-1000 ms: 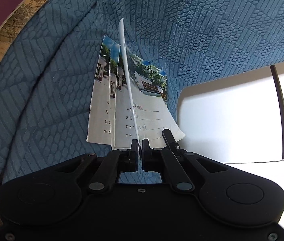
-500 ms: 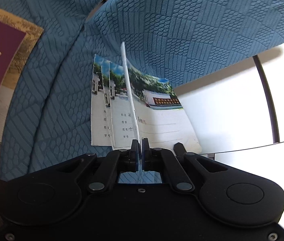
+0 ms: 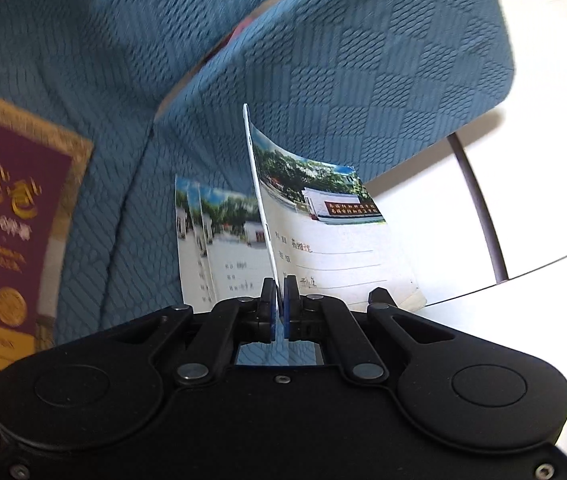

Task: Organize objects
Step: 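Lift and carry the brochures toward the book stack with both tools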

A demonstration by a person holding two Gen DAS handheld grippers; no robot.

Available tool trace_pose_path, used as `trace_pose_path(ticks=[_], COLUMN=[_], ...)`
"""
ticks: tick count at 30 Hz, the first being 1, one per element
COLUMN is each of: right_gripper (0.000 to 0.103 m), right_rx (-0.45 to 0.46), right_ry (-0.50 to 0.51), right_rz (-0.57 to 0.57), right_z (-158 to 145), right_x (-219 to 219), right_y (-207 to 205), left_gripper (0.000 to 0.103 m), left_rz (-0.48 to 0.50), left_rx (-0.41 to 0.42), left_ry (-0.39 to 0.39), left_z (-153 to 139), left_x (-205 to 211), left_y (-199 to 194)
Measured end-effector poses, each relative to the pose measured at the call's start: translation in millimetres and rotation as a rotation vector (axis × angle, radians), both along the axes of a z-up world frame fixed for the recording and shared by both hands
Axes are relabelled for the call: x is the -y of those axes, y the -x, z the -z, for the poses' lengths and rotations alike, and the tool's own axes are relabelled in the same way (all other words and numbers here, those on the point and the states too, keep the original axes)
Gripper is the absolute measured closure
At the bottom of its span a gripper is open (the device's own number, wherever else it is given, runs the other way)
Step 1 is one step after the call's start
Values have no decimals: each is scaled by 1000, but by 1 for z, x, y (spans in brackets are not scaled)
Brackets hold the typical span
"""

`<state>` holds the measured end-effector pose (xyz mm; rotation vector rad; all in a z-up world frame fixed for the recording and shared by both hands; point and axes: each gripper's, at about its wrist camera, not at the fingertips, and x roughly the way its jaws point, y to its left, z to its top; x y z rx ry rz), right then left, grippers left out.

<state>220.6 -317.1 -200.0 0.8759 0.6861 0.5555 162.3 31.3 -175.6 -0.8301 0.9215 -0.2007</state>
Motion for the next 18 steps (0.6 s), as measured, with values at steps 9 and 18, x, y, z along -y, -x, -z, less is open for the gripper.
trace_pose_path(ticks=[9,18], right_gripper=[98,98], right_rx=[33,99], right_ry=[-44,16], right_rz=[-31,-88], right_z=[-31,-63], right_x=[-23,-65], right_y=[15,27], left_gripper=[100,100], left_rz=[-10,-85], left_rx=[78,92], left_ry=[4,45], left_z=[-39,-46], left_x=[-31,-79], left_y=[22,42])
